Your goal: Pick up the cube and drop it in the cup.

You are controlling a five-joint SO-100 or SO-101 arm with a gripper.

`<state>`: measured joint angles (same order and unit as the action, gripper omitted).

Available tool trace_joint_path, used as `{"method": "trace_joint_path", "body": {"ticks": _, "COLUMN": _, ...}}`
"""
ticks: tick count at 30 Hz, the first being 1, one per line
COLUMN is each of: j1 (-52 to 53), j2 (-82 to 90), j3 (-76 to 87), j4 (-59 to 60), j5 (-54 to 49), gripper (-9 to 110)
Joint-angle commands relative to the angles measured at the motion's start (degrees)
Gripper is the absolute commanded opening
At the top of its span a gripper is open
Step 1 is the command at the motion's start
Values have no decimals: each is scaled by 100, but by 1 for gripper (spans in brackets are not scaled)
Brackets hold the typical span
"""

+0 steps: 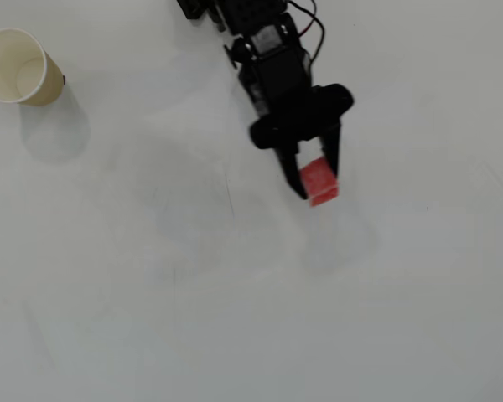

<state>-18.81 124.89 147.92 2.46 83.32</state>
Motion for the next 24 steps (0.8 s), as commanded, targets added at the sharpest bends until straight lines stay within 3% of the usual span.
{"method": "trace_joint_path", "body": {"ticks": 1, "j1": 659, "j2": 976, "j3": -70, "j4": 79, "j5": -44, "gripper": 9}}
{"method": "trace_joint_path", "body": {"ticks": 12, "j1": 2391, "j2": 1872, "j3": 141, "j4": 229, "j5": -88, "gripper": 9}}
{"method": "trace_joint_path", "body": {"ticks": 24, "j1": 5019, "j2": 2646, "j3": 176, "j4": 202, "j5": -255, "gripper": 9}}
